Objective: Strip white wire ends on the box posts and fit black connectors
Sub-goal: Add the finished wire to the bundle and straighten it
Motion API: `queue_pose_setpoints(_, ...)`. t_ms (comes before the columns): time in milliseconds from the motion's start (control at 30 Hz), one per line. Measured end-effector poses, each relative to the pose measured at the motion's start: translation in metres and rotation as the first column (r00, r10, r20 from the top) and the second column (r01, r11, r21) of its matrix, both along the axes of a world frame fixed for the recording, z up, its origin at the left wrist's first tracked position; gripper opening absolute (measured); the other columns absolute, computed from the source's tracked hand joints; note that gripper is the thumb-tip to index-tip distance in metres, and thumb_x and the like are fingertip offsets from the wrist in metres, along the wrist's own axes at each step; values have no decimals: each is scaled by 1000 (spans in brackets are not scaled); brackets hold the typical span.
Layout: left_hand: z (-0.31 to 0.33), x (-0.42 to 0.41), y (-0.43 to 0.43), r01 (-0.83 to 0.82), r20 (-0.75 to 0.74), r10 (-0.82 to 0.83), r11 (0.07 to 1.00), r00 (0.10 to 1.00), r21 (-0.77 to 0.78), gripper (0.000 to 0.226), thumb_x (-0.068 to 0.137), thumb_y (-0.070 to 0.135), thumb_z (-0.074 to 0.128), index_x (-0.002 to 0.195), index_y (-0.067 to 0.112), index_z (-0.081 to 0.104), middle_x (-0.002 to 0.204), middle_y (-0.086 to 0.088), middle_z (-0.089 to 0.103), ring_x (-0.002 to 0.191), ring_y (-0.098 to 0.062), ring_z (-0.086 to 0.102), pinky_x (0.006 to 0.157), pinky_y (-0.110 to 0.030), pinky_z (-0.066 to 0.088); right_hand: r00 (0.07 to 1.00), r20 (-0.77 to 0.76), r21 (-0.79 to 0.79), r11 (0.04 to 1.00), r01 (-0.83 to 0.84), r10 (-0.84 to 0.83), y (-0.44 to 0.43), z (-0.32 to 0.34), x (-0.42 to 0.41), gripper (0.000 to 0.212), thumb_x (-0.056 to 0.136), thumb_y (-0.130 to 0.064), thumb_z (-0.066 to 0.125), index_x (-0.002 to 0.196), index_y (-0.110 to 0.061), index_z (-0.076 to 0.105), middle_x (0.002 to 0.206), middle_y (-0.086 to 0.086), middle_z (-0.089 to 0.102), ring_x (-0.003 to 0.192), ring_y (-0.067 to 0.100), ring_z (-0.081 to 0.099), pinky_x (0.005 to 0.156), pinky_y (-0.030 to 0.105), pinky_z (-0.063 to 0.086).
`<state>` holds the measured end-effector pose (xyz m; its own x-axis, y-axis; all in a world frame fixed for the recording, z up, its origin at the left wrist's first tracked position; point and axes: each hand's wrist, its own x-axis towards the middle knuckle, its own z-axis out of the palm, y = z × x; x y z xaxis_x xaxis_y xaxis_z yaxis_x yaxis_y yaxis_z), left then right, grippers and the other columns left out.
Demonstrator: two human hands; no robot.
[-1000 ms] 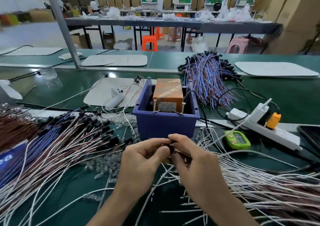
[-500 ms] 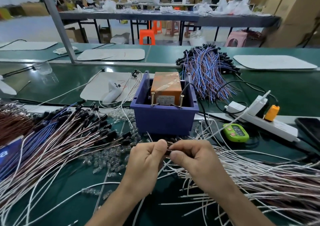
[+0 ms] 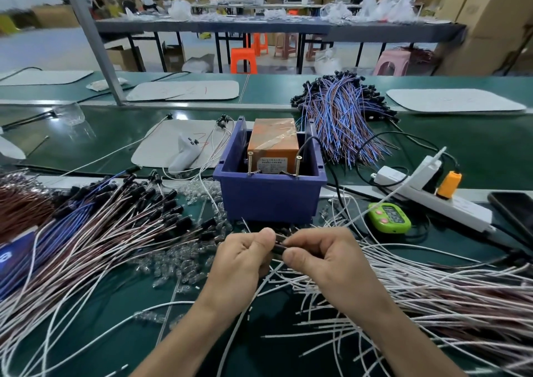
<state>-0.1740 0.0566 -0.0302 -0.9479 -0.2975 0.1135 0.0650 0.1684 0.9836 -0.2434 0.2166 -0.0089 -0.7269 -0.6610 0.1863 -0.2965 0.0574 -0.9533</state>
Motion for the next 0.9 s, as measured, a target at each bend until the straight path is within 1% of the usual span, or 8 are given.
queue_pose_setpoints(133,-1,-4,-13,-160,59,159,987,986,18,56,95,52,47,47,27,33,51,12,26,49,-10,21,50,-29,22,994,-25,2,994,110,-109,9,2,-2,21,86,-11,80,90,-31,79,63,-8,68,57,0,58,58,14,48)
queue_pose_setpoints(267,-4,-3,-22,-300,16,338,858,941,-417,58,94,63,46,57,19,50,46,6,43,47,-10,37,49,-25,31,987,-122,91,989,116,-104,13,4,0,16,85,-18,80,91,-33,77,60,-15,65,53,-1,55,54,10,42)
queue_pose_setpoints(367,-2,-7,-12,-368,-21,430,745,903,-557,36,85,59,60,68,28,67,57,15,60,58,-4,56,53,-15,37,981,-188,168,983,75,-42,7,2,6,11,83,-29,76,92,-35,75,67,-18,69,60,1,63,59,10,44)
queue_pose_setpoints(500,-2,-15,-8,-375,16,452,759,892,-533,6,83,31,80,88,32,77,66,28,65,73,4,66,74,-22,53,980,-197,202,977,73,-32,5,-2,8,10,82,-34,74,91,-38,75,69,-21,70,64,1,65,61,9,44)
queue_pose_setpoints(633,-4,-13,-6,-238,14,275,854,961,-462,48,85,14,79,129,31,71,96,42,62,99,22,62,87,3,41,978,-207,218,975,55,-9,6,-3,7,6,82,-34,73,87,-38,74,66,-22,68,60,1,63,58,8,42)
queue_pose_setpoints(733,-1,-11,-9,-277,-35,297,833,954,-479,42,87,10,75,123,31,75,104,32,72,102,19,63,96,-8,47,979,-203,232,971,47,1,5,-4,8,6,82,-36,71,87,-36,74,67,-19,69,59,3,63,57,9,42)
queue_pose_setpoints(800,5,-7,-18,-410,-113,420,732,900,-545,32,86,10,75,110,31,80,97,23,77,91,8,70,92,-19,55,979,-206,243,968,59,-8,6,-4,8,10,81,-40,71,91,-38,74,69,-18,70,61,3,65,58,9,44)
queue_pose_setpoints(900,16,1,-42,-469,-151,582,446,799,-762,31,82,12,77,103,35,80,82,9,78,70,-18,64,69,-27,49,974,-224,257,963,81,-22,8,-4,7,13,81,-42,71,94,-41,72,69,-19,70,61,3,65,58,10,45)
